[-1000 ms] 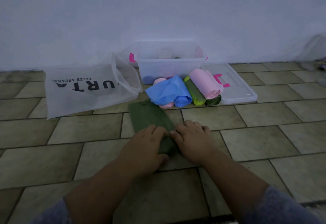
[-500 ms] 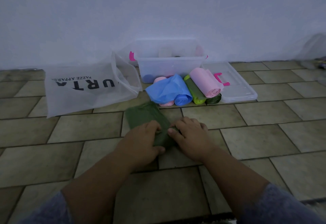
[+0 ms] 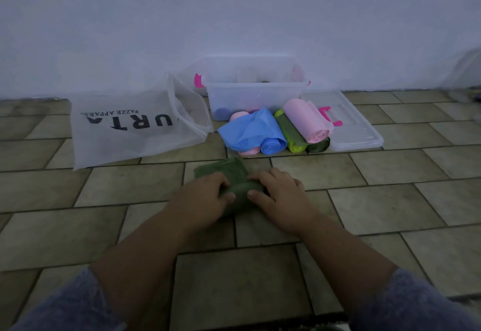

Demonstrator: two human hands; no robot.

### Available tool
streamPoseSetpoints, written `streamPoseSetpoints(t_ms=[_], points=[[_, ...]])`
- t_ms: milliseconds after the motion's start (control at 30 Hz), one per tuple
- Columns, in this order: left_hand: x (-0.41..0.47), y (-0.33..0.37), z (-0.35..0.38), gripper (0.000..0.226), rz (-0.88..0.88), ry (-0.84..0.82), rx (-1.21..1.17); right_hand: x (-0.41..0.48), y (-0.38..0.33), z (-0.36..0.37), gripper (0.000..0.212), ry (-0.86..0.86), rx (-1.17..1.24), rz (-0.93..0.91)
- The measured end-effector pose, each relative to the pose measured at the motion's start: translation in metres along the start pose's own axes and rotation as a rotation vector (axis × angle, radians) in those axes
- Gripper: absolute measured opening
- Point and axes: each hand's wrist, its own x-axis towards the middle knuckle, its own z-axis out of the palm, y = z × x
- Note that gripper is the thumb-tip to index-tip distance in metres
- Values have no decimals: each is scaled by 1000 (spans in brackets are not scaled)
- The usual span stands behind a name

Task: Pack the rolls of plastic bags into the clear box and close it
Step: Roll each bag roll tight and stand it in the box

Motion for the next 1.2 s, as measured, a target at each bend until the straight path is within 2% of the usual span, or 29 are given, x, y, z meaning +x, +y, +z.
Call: streamPoseSetpoints(t_ms=[67, 167, 200, 333, 367, 467, 567, 633, 733, 800, 867, 900, 967, 1033, 1100, 1133, 1200], points=[[4, -3, -2, 28, 49, 28, 29, -2, 1, 1, 39, -17, -3, -8], [-2, -4, 1, 57, 176, 46, 92, 1, 1, 0, 38, -32, -50, 17], [-3, -4, 3, 60, 186, 45, 83, 2, 0, -2, 40, -26, -66, 9], [6, -7, 1, 52, 9, -11, -52, -1, -2, -6, 44, 7, -60, -56], [9, -7, -2, 47, -1, -32, -20, -1, -2, -5, 42, 5, -69, -51], [11, -7, -3, 47, 142, 50, 172, 2, -1, -5, 38, -10, -123, -17], [10, -6, -2, 45, 191, 83, 180, 11, -3, -7, 41, 15, -219, -21], [15, -7, -6, 31, 131, 116, 126, 15, -5, -8, 45, 39, -246, -78], [30, -8, -14, 20, 30, 32, 176, 16, -9, -8, 50, 60, -271, -197], [35, -11, -16, 28, -33, 42, 241, 19, -12, -7, 50, 49, -329, -210], [37, -15, -17, 45, -169, 157, 238, 26, -15, -8, 47, 44, -387, -187], [37, -16, -18, 54, -257, 174, 171, 30, -16, -9, 44, 37, -409, -170], [36, -13, -17, 63, -419, 98, -80, 40, -20, -13, 39, -23, -411, -103], [38, -3, -13, 67, -525, 8, -450, 47, -25, -18, 39, -143, -343, 26], [38, 9, -9, 69, -611, 35, -785, 49, -30, -20, 38, -242, -234, 124], [40, 13, -6, 68, -635, 70, -858, 47, -32, -20, 35, -276, -176, 143], [43, 18, 1, 66, -653, 132, -806, 39, -36, -19, 28, -333, -57, 152]])
